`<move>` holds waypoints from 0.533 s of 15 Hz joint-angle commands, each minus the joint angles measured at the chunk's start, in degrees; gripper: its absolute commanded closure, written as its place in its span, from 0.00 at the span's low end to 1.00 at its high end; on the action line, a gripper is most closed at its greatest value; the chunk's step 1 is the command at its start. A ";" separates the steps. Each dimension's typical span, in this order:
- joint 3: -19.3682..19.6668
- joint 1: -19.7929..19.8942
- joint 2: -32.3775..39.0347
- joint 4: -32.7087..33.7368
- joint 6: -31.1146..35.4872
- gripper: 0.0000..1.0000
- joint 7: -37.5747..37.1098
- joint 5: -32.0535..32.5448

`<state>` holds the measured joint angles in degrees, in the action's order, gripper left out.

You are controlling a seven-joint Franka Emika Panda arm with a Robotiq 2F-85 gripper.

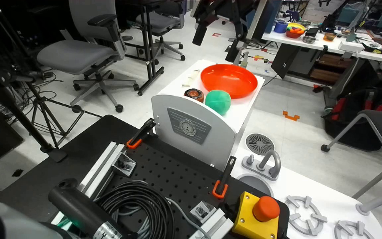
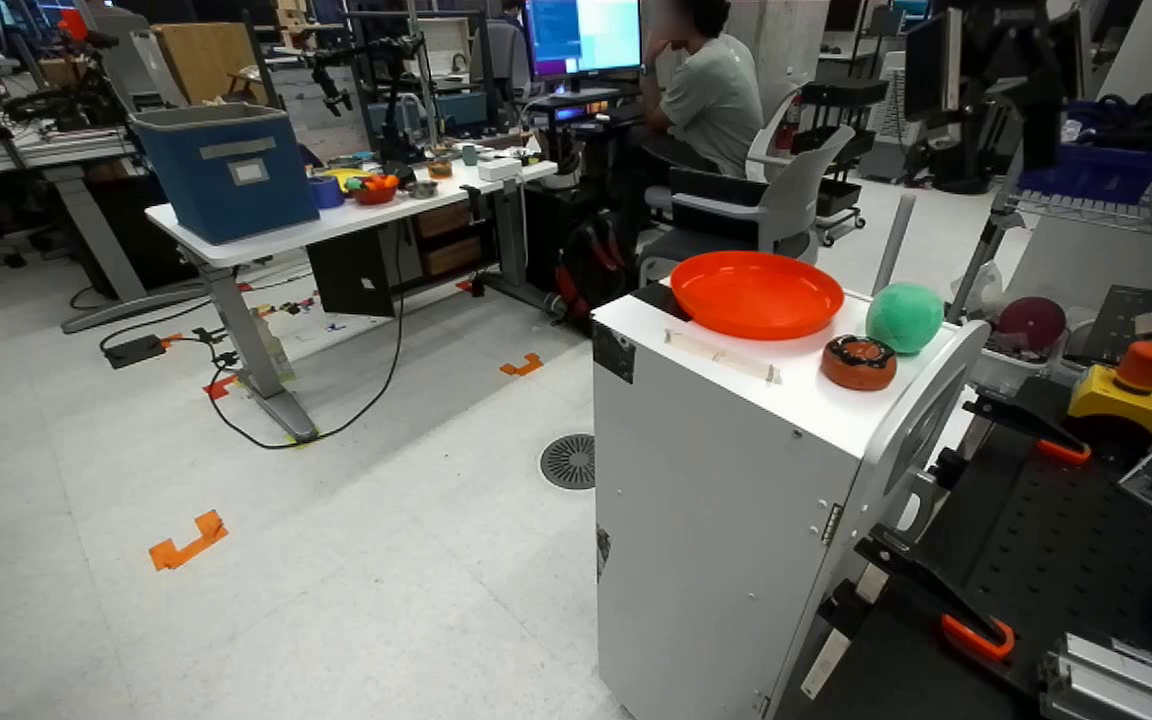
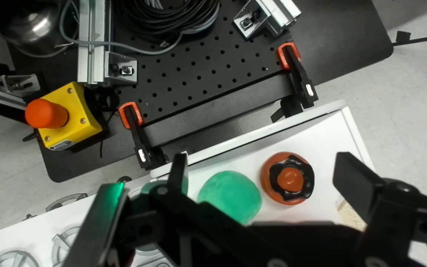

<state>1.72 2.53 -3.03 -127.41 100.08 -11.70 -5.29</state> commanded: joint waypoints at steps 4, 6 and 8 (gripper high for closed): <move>-0.24 -0.39 -0.44 -0.40 0.73 0.00 -0.47 -2.14; -0.32 -0.43 -0.50 -0.39 0.69 0.00 -0.63 -2.13; -0.43 -0.50 -0.51 -0.26 0.41 0.00 -0.85 -1.89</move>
<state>1.44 2.42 -3.03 -127.41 100.11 -11.78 -6.07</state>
